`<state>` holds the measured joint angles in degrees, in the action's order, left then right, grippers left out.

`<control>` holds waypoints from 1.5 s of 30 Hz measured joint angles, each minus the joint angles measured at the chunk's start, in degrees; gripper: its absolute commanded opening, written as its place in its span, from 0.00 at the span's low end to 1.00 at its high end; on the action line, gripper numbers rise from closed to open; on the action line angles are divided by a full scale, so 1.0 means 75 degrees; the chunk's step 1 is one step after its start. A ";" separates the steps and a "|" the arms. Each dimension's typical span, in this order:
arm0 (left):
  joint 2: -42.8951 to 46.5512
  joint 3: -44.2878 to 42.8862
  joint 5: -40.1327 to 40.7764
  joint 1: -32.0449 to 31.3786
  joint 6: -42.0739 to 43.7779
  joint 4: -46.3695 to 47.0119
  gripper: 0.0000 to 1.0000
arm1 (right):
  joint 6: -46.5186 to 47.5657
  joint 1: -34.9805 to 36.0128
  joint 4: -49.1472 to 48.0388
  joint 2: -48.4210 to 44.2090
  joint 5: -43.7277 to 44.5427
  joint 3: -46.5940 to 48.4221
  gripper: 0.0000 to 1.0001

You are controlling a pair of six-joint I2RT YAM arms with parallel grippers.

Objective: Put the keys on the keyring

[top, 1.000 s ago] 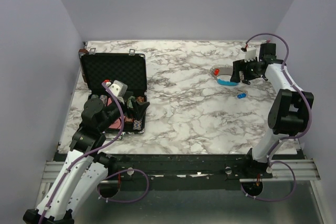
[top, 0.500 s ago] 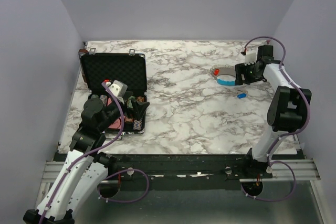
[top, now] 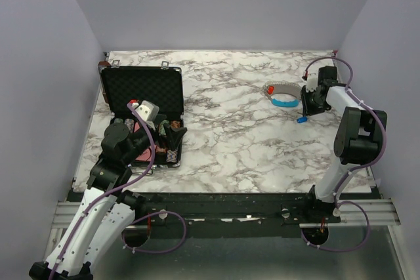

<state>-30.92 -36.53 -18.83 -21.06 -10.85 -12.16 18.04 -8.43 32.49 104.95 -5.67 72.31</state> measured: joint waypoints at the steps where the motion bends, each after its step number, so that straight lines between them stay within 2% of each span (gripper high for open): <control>1: 0.0000 0.0000 -0.0003 0.0000 0.0000 0.0000 0.99 | -0.0003 0.0003 -0.0017 0.0000 0.0012 0.0000 0.38; 10: 0.0000 0.0000 -0.0015 0.0000 -0.0003 0.0000 0.99 | -0.0012 0.0003 -0.0166 0.0169 0.0038 0.0023 0.36; 18: 0.0000 0.0000 -0.0017 0.0000 0.0000 0.0000 0.99 | -0.0032 0.0000 -0.0184 0.0472 0.0055 0.0035 0.25; 28: 0.0000 0.0000 -0.0038 0.0000 -0.0003 0.0000 0.99 | -0.0012 0.0003 -0.0291 0.0493 0.0221 0.0035 0.01; 35: -0.0009 0.0000 -0.0058 0.0003 0.0009 0.0003 0.99 | 0.0210 0.0000 -0.0434 0.0283 0.0184 -0.0160 0.01; 39: 0.0020 0.0023 -0.0344 0.0009 0.0064 0.0073 0.97 | 0.0650 0.0000 -0.0227 -0.0277 -0.0498 -0.0341 0.01; 45: 0.0522 0.0731 -0.1265 0.0009 0.0131 0.1026 0.91 | 0.2116 0.0128 0.0860 -0.1297 -0.2419 -0.0347 0.01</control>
<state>-27.00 -31.05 -28.32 -20.99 -9.87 -4.47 33.91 -7.46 38.94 95.22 -23.81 69.71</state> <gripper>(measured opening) 0.956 0.008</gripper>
